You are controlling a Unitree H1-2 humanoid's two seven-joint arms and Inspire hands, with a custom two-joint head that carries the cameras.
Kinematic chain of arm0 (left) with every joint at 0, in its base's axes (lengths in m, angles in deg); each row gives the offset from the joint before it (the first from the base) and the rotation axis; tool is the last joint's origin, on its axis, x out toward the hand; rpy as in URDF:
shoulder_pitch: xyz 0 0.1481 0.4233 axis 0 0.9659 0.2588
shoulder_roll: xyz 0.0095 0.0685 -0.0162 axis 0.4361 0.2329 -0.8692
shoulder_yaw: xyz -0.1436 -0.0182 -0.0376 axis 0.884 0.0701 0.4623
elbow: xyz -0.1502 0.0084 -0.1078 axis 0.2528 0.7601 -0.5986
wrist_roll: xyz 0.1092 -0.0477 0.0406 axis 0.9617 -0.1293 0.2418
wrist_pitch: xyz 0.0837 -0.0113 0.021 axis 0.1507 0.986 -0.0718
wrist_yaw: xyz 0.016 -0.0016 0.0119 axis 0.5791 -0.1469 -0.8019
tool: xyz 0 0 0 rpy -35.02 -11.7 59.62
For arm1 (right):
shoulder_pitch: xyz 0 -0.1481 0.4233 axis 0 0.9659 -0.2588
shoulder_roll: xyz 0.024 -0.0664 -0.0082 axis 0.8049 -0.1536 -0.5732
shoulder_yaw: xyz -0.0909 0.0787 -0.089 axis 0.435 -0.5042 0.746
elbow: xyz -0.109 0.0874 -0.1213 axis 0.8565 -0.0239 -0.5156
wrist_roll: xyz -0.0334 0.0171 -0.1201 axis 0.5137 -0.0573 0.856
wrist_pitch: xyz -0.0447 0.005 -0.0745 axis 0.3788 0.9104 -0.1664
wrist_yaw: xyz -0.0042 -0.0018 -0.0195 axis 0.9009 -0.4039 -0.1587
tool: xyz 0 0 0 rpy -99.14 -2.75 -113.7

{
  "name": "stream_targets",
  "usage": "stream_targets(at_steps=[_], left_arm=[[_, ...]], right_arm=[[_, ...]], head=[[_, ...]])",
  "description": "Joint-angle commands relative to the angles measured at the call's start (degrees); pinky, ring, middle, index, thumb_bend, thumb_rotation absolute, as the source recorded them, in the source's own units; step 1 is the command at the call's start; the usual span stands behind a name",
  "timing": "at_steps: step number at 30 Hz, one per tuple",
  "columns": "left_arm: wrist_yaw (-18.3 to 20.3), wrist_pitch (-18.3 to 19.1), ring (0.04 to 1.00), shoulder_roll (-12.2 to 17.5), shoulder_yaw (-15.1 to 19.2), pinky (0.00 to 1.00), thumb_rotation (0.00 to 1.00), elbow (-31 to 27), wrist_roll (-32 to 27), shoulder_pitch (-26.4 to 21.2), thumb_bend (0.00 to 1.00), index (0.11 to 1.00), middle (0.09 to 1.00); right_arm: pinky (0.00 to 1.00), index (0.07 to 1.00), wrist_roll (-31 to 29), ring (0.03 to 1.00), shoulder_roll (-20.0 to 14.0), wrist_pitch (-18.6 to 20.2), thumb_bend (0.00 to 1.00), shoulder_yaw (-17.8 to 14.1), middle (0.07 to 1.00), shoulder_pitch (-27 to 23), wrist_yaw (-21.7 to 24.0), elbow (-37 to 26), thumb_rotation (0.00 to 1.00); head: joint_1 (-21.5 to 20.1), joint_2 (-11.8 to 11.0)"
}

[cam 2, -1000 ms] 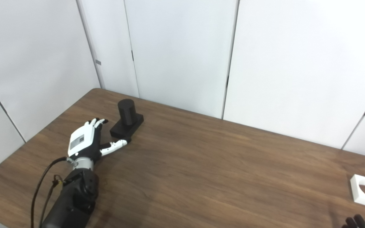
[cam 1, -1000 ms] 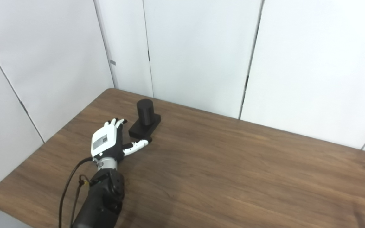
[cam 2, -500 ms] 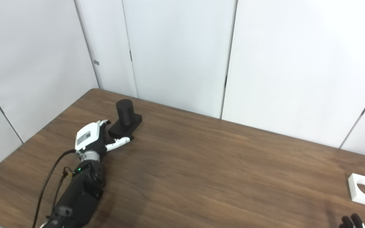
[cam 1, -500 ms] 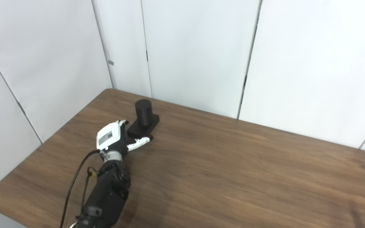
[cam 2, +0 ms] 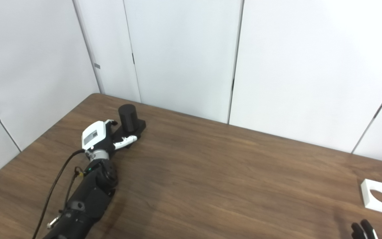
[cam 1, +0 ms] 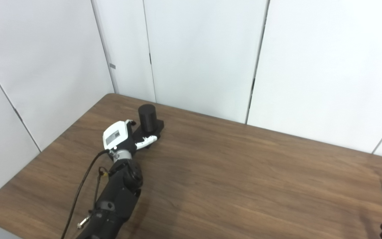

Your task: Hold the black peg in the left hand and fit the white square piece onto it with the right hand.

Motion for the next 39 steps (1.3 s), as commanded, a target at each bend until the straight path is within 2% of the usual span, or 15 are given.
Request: stream_targets(at_steps=[1,7,8,13,14,16,20,23,26,28,33,39], left_arm=[[-3.18,-2.03,0.866,0.89,-0.61,0.83,0.49,0.05,-0.30,-2.29,0.88,0.750,0.825],[-9.52,-2.57,0.819,1.83,-2.58,0.79,0.37,2.17,1.18,-2.13,0.86,0.647,0.759],[-10.47,-2.55,0.807,2.05,-3.03,0.79,0.32,2.67,1.50,-2.14,0.86,0.612,0.742],[-13.40,-3.22,0.798,3.23,-5.23,0.80,0.21,4.84,1.97,-1.97,0.86,0.529,0.725],[-13.71,-2.91,0.803,3.46,-5.87,0.81,0.13,5.14,2.36,-1.93,0.66,0.503,0.728],[-12.89,-1.41,0.808,4.20,-7.66,0.82,0.09,5.44,3.62,-1.88,0.56,0.490,0.734],[-8.83,1.13,0.815,5.77,-11.00,0.83,0.08,5.75,7.50,-1.85,0.52,0.484,0.724],[-5.75,1.21,0.819,5.70,-10.75,0.83,0.09,5.95,11.52,-1.89,0.52,0.482,0.724],[-1.21,1.22,0.824,5.02,-9.21,0.83,0.09,5.46,16.44,-1.86,0.52,0.483,0.734],[0.52,1.22,0.820,4.59,-8.33,0.81,0.09,5.15,18.16,-1.82,0.52,0.484,0.740],[1.02,1.21,0.798,4.46,-8.30,0.79,0.08,4.15,17.55,-1.23,0.52,0.481,0.721],[-2.22,0.51,0.738,4.96,-9.27,0.75,0.05,3.42,14.09,-0.67,0.52,0.478,0.670]], right_arm=[[1.00,0.948,0.55,0.987,0.76,1.89,0.73,0.40,0.946,1.16,-0.20,-0.83,1.00],[1.00,0.957,0.55,0.995,0.50,1.90,0.71,0.39,0.953,1.22,-0.27,-0.96,1.00],[1.00,0.966,0.47,0.999,0.38,1.87,0.70,0.40,0.960,1.25,-0.17,-0.92,1.00],[1.00,0.974,0.39,1.000,0.32,2.30,0.70,0.27,0.961,1.14,-0.33,-0.86,1.00],[1.00,0.974,0.29,1.000,0.33,2.51,0.69,0.25,0.962,1.12,-0.36,-0.95,1.00],[1.00,0.978,0.16,1.000,0.26,2.61,0.67,0.24,0.964,1.05,-0.27,-0.99,1.00],[1.00,0.984,0.36,1.000,0.15,2.05,0.65,0.25,0.963,0.93,-0.17,-0.76,1.00],[1.00,0.991,0.18,1.000,-0.05,1.98,0.64,0.28,0.970,0.90,0.11,-0.70,1.00],[1.00,0.996,0.58,1.000,-0.22,2.21,0.63,0.40,0.971,0.97,0.08,-0.95,1.00],[1.00,0.994,0.61,1.000,-0.27,2.27,0.62,0.40,0.966,1.00,0.09,-1.10,1.00],[1.00,0.986,0.38,1.000,-0.33,3.01,0.62,0.31,0.960,1.12,0.06,-1.45,1.00],[1.00,0.989,0.59,1.000,-0.22,3.51,0.63,0.34,0.962,0.93,-0.17,-1.60,1.00]], head=[[0.02,0.10],[0.17,0.28],[0.20,0.31],[0.26,0.36],[0.33,0.36],[0.34,0.34],[0.31,0.43],[0.31,0.43],[0.31,0.43],[0.18,0.76],[0.15,0.81],[0.19,0.88]])
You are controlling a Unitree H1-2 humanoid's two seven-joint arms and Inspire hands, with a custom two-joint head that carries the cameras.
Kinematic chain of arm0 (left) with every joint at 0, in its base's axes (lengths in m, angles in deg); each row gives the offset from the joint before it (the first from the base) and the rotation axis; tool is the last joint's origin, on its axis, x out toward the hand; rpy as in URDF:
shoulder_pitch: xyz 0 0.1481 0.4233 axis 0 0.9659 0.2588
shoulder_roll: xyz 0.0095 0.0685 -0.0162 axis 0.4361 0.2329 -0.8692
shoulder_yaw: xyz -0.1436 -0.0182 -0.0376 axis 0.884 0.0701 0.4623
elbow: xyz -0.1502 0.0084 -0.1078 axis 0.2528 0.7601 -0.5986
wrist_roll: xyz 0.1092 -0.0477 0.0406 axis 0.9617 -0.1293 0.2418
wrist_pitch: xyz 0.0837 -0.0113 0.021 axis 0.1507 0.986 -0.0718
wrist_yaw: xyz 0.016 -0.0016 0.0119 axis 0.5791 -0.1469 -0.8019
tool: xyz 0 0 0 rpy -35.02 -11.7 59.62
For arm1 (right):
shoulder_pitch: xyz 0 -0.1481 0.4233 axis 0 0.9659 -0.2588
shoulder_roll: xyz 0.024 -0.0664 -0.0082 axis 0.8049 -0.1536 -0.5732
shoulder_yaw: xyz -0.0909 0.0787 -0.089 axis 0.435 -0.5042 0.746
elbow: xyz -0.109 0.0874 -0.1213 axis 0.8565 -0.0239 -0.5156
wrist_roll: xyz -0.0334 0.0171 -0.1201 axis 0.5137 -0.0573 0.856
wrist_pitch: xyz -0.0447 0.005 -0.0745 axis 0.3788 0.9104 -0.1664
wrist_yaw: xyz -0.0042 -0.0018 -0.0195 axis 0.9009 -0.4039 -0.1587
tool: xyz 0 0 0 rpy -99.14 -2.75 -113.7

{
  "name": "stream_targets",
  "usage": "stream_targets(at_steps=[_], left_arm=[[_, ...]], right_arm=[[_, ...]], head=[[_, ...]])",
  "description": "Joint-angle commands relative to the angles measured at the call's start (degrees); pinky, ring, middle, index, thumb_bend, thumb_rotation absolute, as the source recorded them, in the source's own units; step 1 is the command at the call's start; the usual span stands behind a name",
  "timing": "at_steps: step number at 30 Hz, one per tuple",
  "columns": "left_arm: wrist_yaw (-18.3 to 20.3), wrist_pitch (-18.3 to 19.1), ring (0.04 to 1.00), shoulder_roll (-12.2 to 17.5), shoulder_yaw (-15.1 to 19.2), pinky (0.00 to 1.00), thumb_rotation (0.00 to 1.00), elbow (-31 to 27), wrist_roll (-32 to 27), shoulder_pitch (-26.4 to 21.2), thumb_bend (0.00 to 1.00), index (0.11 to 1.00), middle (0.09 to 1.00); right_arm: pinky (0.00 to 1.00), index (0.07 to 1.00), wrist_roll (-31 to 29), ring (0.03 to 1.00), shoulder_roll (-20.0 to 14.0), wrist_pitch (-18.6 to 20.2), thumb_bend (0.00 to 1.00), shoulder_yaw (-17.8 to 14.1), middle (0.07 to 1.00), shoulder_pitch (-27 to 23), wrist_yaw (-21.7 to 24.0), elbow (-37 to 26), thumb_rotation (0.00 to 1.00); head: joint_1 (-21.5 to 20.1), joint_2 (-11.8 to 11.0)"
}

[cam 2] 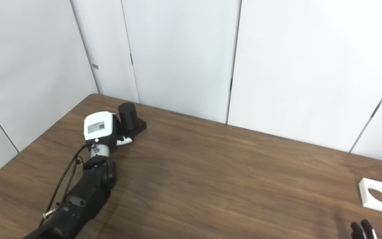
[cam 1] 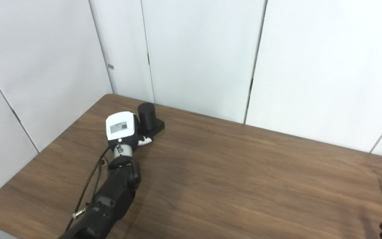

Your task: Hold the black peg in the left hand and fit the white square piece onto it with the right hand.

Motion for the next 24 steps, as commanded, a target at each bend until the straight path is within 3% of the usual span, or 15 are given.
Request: stream_targets(at_steps=[1,12,24], left_arm=[[-0.75,-0.14,0.733,0.67,-0.40,0.74,0.05,-0.51,-1.44,0.55,0.52,0.478,0.667],[-1.32,-0.22,0.751,1.02,-1.20,0.73,0.05,-2.57,-5.72,1.28,0.52,0.480,0.683],[3.23,-2.59,0.776,0.94,-2.04,0.71,0.05,-17.64,-9.04,8.54,0.52,0.482,0.687]], right_arm=[[1.00,0.990,0.32,1.000,-0.17,2.16,0.63,0.16,0.962,0.89,0.32,-0.81,1.00],[1.00,0.988,0.56,1.000,-0.13,1.55,0.62,0.13,0.960,0.78,0.43,-0.48,1.00],[1.00,0.989,1.05,1.000,0.04,2.02,0.64,0.07,0.957,1.03,0.19,-1.13,1.00]], head=[[0.01,0.09],[-0.28,0.35],[-0.78,1.16]])
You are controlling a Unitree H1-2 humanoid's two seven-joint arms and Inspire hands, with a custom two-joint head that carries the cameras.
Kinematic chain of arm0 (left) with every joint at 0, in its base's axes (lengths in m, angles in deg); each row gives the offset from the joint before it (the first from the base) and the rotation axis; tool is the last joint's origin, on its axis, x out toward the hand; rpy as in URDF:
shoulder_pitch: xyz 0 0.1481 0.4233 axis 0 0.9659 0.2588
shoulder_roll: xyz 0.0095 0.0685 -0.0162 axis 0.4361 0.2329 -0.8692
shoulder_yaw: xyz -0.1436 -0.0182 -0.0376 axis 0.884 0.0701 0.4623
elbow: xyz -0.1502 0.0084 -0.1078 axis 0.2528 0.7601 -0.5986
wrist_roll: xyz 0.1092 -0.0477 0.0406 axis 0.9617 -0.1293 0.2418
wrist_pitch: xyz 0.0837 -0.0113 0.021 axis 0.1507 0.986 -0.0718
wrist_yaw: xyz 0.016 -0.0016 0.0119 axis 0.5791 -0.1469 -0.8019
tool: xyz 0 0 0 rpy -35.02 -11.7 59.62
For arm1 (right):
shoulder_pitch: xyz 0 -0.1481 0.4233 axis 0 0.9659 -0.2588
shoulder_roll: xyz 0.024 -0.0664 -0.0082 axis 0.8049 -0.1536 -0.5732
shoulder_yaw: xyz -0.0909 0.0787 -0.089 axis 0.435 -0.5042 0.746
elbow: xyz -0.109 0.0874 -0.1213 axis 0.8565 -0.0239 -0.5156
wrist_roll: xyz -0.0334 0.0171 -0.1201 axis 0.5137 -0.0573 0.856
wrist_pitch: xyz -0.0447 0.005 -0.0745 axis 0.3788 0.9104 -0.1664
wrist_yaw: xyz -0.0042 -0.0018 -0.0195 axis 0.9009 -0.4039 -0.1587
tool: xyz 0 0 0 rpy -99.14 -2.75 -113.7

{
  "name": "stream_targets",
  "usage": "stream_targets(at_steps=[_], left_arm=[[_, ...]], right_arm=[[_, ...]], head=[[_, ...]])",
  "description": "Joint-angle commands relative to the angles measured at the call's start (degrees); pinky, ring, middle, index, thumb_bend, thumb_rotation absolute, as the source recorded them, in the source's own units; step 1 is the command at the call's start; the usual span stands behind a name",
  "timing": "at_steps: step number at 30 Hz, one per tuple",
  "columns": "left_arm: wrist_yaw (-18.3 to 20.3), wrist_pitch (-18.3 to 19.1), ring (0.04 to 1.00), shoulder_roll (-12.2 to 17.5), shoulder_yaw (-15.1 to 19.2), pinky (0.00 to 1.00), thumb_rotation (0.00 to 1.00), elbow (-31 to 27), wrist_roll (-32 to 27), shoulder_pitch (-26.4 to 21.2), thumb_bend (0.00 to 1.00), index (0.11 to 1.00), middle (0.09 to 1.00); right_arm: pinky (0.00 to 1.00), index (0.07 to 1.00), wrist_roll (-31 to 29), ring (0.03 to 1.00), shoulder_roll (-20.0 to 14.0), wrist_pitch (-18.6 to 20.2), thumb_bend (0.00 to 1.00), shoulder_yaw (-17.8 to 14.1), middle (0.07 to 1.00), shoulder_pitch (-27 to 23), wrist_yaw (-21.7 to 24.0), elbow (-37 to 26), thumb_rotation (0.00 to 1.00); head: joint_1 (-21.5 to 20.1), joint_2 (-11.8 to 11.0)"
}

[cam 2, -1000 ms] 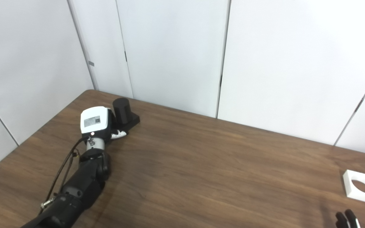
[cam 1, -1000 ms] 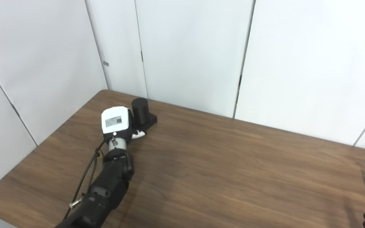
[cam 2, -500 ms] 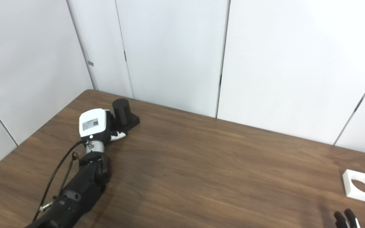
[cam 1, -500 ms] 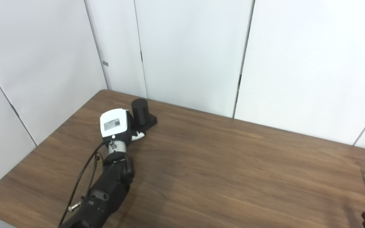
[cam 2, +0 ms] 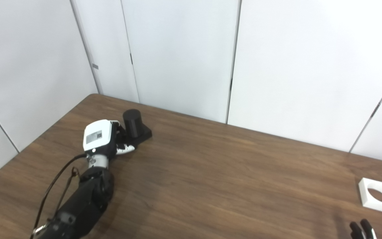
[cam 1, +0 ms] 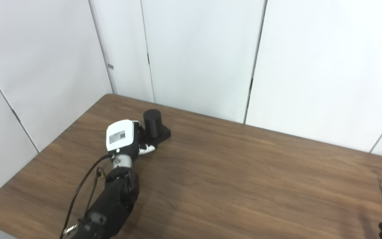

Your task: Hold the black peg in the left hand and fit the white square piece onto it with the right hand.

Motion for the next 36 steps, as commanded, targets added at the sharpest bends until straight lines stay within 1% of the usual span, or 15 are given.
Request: stream_targets(at_steps=[1,5,9,12,13,16,18,21,23,27,28,30,31,34,36], left_arm=[[1.28,-0.72,0.777,0.47,-0.58,0.71,0.05,-3.41,-0.27,0.80,0.52,0.482,0.688],[2.99,-1.09,0.781,0.18,-1.36,0.69,0.06,-8.18,0.44,3.38,0.52,0.482,0.696],[3.93,-2.70,0.774,-0.06,-2.39,0.68,0.06,-12.70,0.84,5.91,0.52,0.484,0.699],[5.20,-3.66,0.769,-0.47,-3.25,0.67,0.05,-16.49,1.22,7.91,0.52,0.484,0.700],[5.66,-4.00,0.767,-0.58,-3.64,0.66,0.05,-17.83,1.49,8.67,0.52,0.484,0.698],[7.55,-4.89,0.760,-0.70,-5.59,0.65,0.06,-21.63,2.95,10.96,0.52,0.484,0.700],[8.89,-5.84,0.759,-0.97,-7.16,0.65,0.06,-24.31,3.85,12.74,0.52,0.484,0.699],[11.61,-6.26,0.773,-1.94,-8.90,0.67,0.06,-28.25,4.64,15.14,0.52,0.485,0.707],[12.67,-6.70,0.773,-2.74,-9.72,0.67,0.06,-30.23,5.22,16.46,0.52,0.485,0.711],[14.30,-8.95,0.777,-4.04,-11.86,0.67,0.06,-33.18,7.47,18.85,0.51,0.485,0.720],[14.77,-9.44,0.779,-4.27,-12.17,0.68,0.05,-33.91,7.66,19.43,0.51,0.485,0.720],[16.05,-10.46,0.779,-4.87,-13.11,0.68,0.05,-35.49,8.30,20.69,0.51,0.486,0.721],[16.88,-11.00,0.779,-5.14,-13.56,0.68,0.05,-36.32,8.56,21.35,0.51,0.486,0.721],[18.08,-13.57,0.778,-5.59,-14.63,0.68,0.05,-37.96,8.27,23.03,0.51,0.486,0.723],[17.65,-15.74,0.776,-5.96,-15.19,0.68,0.05,-38.20,8.22,24.17,0.52,0.486,0.725]], right_arm=[[1.00,0.987,0.25,1.000,0.11,2.01,0.64,0.08,0.955,1.00,0.09,-1.06,1.00],[1.00,0.990,-0.22,1.000,0.23,2.15,0.63,0.14,0.959,1.03,0.26,-1.38,1.00],[1.00,0.994,-0.07,1.000,-0.01,1.56,0.61,0.38,0.963,1.13,0.69,-1.29,1.00],[1.00,0.986,0.02,1.000,0.38,2.21,0.61,0.42,0.957,1.15,0.23,-1.69,1.00],[1.00,0.983,0.23,1.000,0.51,2.33,0.62,0.50,0.954,1.20,0.08,-1.89,1.00],[1.00,0.985,0.56,1.000,0.86,2.34,0.61,0.75,0.957,1.38,-0.12,-2.36,1.00],[1.00,0.984,0.74,1.000,1.19,2.42,0.59,0.94,0.956,1.49,-0.37,-2.80,1.00],[1.00,0.984,1.05,1.000,1.62,2.94,0.57,1.33,0.958,1.67,-0.97,-3.60,1.00],[1.00,0.987,1.42,1.000,1.88,3.03,0.55,1.65,0.959,1.74,-1.25,-4.09,1.00],[1.00,0.990,1.09,0.999,2.66,3.49,0.50,2.17,0.959,1.94,-1.69,-5.26,1.00],[1.00,0.993,1.35,1.000,2.81,3.68,0.49,2.41,0.961,2.01,-1.94,-5.68,1.00],[1.00,0.993,1.80,0.994,2.95,3.95,0.46,2.91,0.957,2.17,-2.33,-6.47,1.00],[1.00,0.993,2.01,0.996,3.04,4.30,0.44,3.19,0.956,2.26,-2.59,-6.94,1.00],[1.00,0.995,2.38,0.998,3.22,5.17,0.42,3.92,0.953,2.40,-3.09,-7.92,1.00],[1.00,0.990,2.84,0.995,3.27,6.00,0.43,4.40,0.946,2.52,-3.52,-8.49,1.00]], head=[[-0.08,0.16],[-0.56,0.39],[-1.44,0.77],[-2.12,1.04],[-3.00,1.38],[-4.36,1.83],[-5.14,2.14],[-6.58,2.69],[-7.94,3.14],[-10.30,4.15],[-11.49,4.75],[-12.41,5.18],[-13.35,5.74],[-15.33,6.81],[-16.10,7.39]])
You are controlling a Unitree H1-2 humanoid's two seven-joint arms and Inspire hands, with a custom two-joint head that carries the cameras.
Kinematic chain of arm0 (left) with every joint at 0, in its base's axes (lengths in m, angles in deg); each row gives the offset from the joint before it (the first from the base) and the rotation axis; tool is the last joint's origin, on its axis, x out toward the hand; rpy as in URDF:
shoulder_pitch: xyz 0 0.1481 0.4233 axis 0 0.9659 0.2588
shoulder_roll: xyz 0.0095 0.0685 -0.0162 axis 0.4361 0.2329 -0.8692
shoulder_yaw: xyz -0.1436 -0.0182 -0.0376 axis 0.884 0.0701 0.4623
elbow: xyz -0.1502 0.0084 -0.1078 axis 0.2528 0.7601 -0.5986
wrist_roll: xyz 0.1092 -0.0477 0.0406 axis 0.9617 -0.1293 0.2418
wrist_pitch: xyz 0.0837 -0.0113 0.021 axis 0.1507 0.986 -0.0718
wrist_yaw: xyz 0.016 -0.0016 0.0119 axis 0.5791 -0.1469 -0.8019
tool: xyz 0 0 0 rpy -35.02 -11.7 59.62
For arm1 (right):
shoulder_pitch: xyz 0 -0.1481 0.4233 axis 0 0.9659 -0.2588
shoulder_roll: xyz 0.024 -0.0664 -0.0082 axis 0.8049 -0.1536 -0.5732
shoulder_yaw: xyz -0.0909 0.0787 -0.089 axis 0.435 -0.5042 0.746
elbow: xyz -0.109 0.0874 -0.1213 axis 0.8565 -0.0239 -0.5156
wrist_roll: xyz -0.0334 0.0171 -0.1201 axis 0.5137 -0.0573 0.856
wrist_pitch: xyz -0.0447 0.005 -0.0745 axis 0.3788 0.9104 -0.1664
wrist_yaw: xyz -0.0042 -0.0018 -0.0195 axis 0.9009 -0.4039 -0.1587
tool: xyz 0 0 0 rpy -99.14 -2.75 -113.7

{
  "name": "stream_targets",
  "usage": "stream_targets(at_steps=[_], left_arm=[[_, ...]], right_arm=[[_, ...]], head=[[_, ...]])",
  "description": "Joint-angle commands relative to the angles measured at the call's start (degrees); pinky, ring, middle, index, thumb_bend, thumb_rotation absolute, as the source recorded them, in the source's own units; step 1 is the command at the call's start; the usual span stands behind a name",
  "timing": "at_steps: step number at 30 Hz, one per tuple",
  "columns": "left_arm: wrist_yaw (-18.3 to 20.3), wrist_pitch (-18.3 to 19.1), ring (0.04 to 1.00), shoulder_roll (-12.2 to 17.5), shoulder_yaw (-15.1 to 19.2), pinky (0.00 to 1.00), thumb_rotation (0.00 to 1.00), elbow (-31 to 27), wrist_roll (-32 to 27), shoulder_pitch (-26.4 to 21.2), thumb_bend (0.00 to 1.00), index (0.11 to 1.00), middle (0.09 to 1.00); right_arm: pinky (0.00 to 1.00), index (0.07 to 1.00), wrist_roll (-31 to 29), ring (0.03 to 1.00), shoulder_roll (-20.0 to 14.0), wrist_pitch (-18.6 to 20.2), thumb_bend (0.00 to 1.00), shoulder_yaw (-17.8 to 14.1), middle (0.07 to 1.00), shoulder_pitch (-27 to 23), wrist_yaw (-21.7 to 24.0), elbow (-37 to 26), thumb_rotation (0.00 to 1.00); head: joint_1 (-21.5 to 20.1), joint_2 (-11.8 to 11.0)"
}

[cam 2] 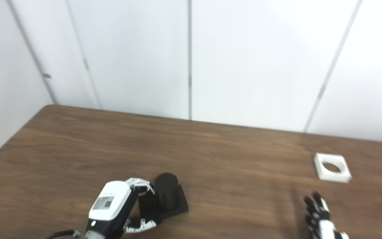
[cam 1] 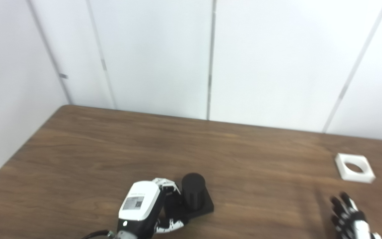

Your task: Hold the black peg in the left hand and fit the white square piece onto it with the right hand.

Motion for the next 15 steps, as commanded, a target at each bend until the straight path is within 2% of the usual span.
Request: stream_targets(at_steps=[1,8,15], left_arm=[[-0.67,-2.80,0.771,-0.15,-0.45,0.68,0.05,-1.15,0.89,0.51,0.52,0.485,0.724],[1.73,-6.63,0.768,-0.50,-0.60,0.68,0.05,-2.45,1.02,2.66,0.52,0.485,0.723],[3.81,-10.23,0.764,-0.33,-0.54,0.67,0.05,-3.29,0.76,3.85,0.51,0.485,0.726]], right_arm=[[1.00,0.987,0.26,0.992,2.58,0.88,0.43,0.90,0.943,0.89,0.00,-2.28,1.00],[1.00,0.974,1.63,0.982,2.69,2.88,0.46,2.35,0.936,0.79,-1.30,-3.66,1.00],[1.00,0.958,3.25,0.967,2.82,4.87,0.50,3.09,0.919,0.81,-2.35,-5.31,1.00]], head=[[-0.62,0.59],[-3.27,3.14],[-4.84,4.62]])
